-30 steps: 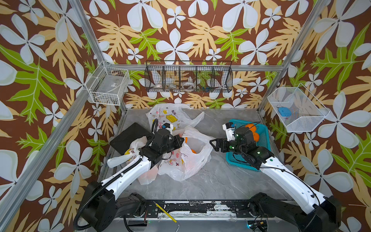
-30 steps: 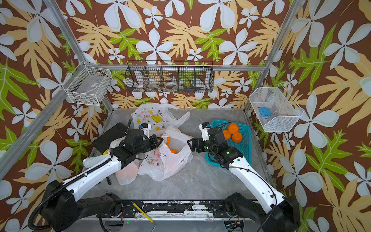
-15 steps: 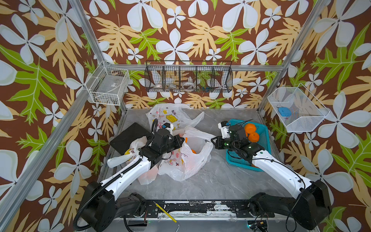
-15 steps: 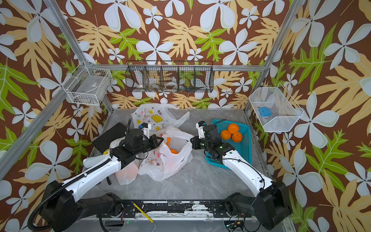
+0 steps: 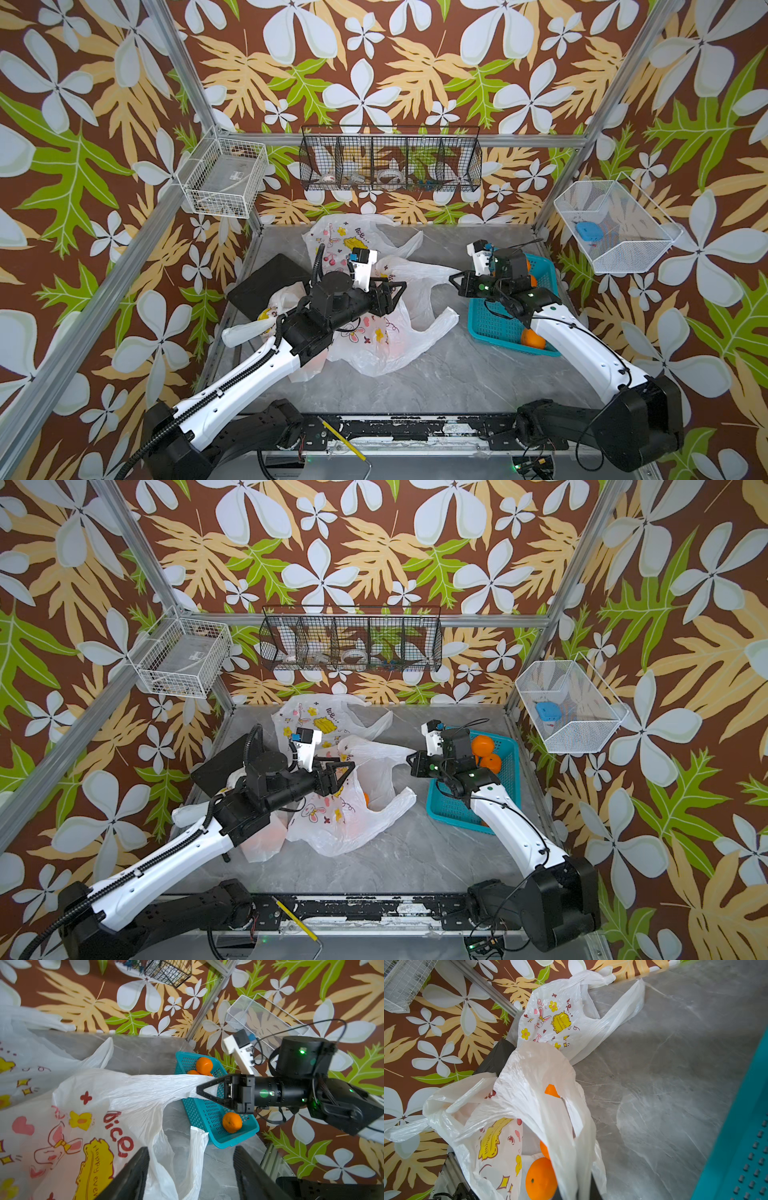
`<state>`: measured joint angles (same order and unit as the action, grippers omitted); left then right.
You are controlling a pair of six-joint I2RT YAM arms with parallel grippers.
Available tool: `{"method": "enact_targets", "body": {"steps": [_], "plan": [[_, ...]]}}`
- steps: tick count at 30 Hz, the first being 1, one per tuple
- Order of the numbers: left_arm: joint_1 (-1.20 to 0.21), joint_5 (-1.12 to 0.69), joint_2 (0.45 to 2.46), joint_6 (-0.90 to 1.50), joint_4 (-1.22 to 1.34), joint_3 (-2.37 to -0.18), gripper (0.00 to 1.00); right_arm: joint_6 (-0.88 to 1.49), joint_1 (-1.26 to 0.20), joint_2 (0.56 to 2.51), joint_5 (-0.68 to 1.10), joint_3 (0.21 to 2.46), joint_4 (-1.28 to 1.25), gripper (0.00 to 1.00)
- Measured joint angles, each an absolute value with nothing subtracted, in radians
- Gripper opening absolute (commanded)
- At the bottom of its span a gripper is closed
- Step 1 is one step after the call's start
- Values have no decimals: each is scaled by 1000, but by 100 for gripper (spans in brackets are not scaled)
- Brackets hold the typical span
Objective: Place the oranges into plastic bags & tie knots
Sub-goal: Adjust the plastic bag at the center of the board.
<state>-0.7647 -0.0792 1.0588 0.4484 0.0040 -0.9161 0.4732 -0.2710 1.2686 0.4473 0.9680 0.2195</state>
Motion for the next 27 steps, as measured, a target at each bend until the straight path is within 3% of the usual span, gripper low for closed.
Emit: {"method": "enact_targets", "body": {"steps": [5,13,20,27], "plan": [[-1002,39,1129,300,-3,-955,68,472,-229,1280,498,977,223,0],[-1306,356,1429,144,-75,-1092,70,467,-190,1319,550,993,233,0],[-1418,570,1713,99,-176,-1276,76,468,-185,1338,570,1005,232,0],[-1425,760,1925,78,-318,-1410,81,469,-186,1329,581,997,228,0]]}}
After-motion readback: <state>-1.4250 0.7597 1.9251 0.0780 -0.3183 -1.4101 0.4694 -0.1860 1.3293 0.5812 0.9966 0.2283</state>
